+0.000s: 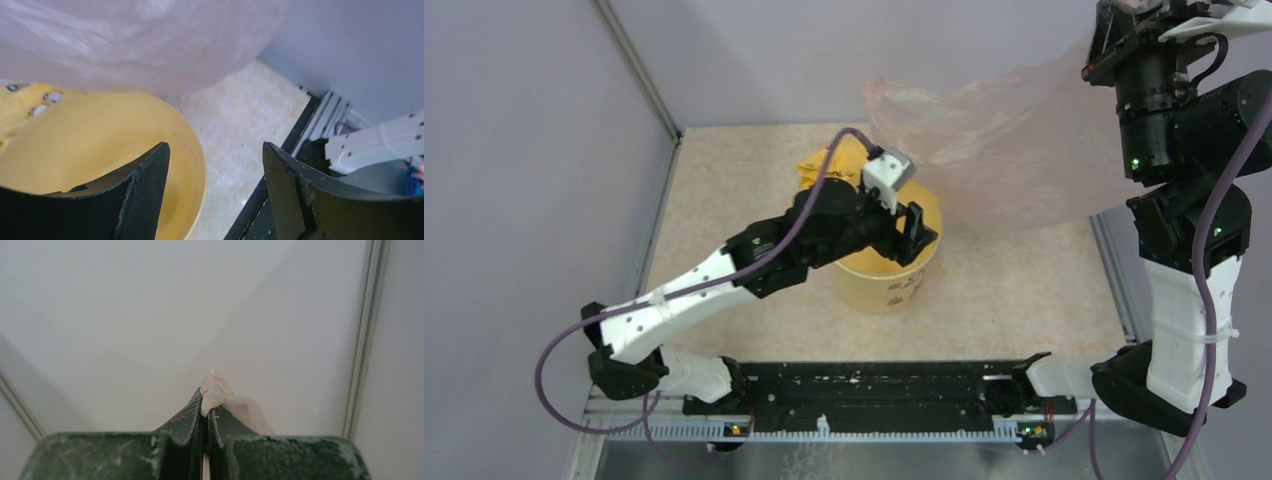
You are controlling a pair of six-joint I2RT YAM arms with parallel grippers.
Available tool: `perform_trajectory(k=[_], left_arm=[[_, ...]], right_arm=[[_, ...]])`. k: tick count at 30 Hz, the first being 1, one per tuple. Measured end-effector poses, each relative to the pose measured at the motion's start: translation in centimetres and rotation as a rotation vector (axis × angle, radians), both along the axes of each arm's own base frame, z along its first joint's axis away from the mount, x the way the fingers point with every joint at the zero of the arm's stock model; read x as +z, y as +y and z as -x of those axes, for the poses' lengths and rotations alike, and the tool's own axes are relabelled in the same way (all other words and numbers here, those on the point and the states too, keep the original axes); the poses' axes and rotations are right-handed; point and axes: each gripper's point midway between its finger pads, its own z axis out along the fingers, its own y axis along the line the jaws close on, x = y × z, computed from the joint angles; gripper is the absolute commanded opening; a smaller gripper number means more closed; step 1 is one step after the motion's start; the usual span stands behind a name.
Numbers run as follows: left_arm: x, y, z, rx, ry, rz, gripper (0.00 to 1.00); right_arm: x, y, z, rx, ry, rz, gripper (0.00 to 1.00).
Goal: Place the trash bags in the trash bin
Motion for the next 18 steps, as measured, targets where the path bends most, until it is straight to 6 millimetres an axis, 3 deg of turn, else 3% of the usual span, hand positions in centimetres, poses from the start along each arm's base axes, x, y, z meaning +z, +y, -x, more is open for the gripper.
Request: perform_trajectory(k=[5, 9, 14, 18], left_arm=[[8.9, 4.5, 0.8, 0.064, -0.121, 0.203, 0.80], [13.6, 8.7, 0.3, 0.186, -0.200, 0.300, 0.87], [16.4, 12.1, -1.6, 0.377, -0.244, 0.331, 0.93], [17.3, 12.1, -3.1, 0.460, -0.269, 0.310, 0.94]], right_arm=[[0.9, 0.9, 0.3, 0.053, -0.040, 0.011, 0.00], [1.6, 1.4, 0.7, 0.084, -0.065, 0.016, 0.00], [3.6, 2.0, 1.9, 0.142, -0.133, 0.004, 0.00], [5.2, 2.4, 3.1, 0.194, -0.195, -0.010, 0.00]])
